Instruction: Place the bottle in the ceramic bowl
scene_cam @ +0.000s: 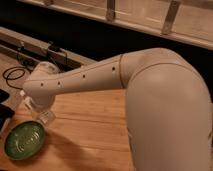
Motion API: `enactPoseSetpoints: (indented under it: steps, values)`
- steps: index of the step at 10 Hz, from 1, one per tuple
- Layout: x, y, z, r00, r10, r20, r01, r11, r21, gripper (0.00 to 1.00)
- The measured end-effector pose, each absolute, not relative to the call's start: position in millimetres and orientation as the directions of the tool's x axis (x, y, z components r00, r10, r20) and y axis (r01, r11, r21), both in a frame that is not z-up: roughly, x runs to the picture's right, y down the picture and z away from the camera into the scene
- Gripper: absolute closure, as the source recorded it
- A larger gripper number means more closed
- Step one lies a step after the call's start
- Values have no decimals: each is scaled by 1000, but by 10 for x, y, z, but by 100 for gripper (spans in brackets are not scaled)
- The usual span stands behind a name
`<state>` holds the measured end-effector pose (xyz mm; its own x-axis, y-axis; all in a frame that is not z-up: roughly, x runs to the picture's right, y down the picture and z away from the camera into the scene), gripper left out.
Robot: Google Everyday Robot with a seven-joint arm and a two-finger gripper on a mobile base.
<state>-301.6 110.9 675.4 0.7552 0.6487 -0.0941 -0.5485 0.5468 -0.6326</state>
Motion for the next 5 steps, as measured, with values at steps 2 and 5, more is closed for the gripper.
enactPoseSetpoints:
  steps: [2,5]
  values:
    - [-3279,1331,6843,807,586,-70,-466,560,-685,100]
    - [-3785,1610,6797,861,508,-16,-340,553,-761,100]
